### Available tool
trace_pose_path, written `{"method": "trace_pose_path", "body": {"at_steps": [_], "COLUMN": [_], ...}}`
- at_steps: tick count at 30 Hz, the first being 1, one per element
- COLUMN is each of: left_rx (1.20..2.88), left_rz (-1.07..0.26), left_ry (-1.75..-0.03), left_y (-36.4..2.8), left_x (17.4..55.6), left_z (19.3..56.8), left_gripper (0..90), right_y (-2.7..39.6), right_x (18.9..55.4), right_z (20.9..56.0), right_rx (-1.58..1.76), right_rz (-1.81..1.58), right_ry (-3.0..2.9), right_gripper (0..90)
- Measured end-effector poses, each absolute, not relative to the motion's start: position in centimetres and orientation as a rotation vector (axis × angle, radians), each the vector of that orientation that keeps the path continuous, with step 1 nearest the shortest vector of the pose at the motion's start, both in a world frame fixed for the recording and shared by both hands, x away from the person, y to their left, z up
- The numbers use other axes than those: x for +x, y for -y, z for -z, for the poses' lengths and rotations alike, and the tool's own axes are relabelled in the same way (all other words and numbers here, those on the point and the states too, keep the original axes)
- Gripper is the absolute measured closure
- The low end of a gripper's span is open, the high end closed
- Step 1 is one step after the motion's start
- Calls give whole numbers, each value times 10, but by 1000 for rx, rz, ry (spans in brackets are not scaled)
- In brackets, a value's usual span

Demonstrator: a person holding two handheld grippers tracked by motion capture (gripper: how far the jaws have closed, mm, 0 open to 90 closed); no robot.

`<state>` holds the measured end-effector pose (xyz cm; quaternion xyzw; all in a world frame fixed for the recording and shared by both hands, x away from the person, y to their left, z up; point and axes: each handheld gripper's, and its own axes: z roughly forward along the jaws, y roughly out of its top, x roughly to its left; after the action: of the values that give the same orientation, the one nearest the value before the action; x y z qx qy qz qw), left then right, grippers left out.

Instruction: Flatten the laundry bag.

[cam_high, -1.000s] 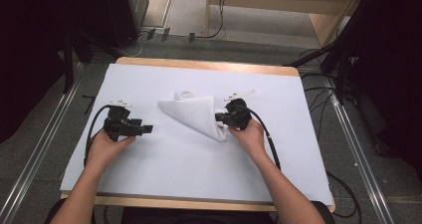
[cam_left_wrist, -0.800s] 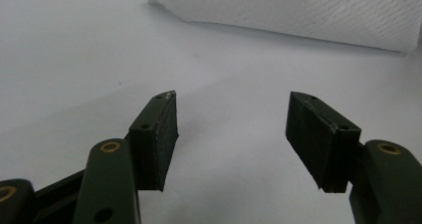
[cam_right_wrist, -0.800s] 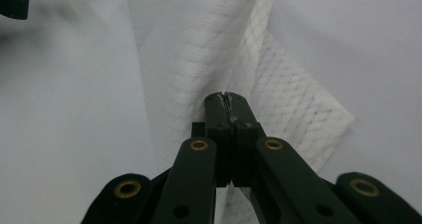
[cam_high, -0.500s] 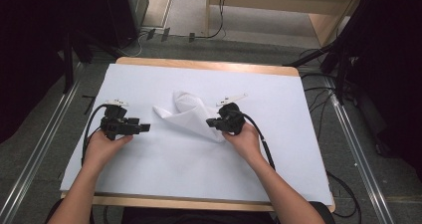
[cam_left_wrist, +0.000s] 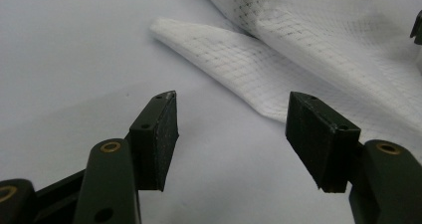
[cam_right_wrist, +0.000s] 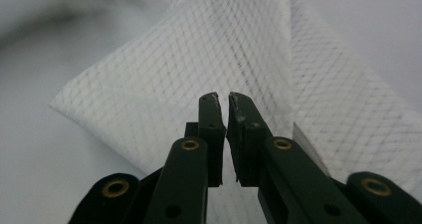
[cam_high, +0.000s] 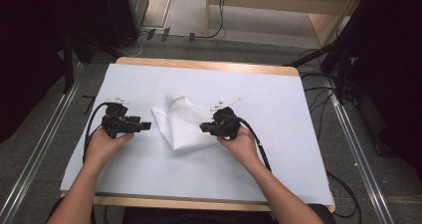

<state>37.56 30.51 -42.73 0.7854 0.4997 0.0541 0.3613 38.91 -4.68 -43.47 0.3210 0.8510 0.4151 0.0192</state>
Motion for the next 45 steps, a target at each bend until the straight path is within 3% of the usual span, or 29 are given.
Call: {"method": "trace_pose_path", "body": {"at_steps": [20, 29, 34, 39, 41, 45], "left_rx": [2033, 2070, 2097, 2120, 2120, 2108], "left_rz": [-175, -201, -217, -231, -227, -213], "left_ry": [-1321, -1306, -1294, -1289, -1293, -1303], "left_y": [-296, -288, -283, -281, -281, -282], "left_x": [438, 440, 438, 437, 437, 438], "left_z": [443, 450, 450, 451, 451, 452], "left_gripper": [403, 435, 571, 769, 871, 900], "right_y": [39, 21, 13, 6, 6, 14], "right_x": [433, 446, 447, 444, 444, 441], "right_z": [432, 438, 443, 443, 443, 434], "right_rx": [1089, 1090, 1098, 1073, 1071, 1074], "right_rz": [-1290, -1262, -1248, -1238, -1236, -1257], "right_ry": [-2604, -2609, -2638, -2668, -2673, -2671], "right_gripper": [633, 613, 659, 873, 887, 896]}}
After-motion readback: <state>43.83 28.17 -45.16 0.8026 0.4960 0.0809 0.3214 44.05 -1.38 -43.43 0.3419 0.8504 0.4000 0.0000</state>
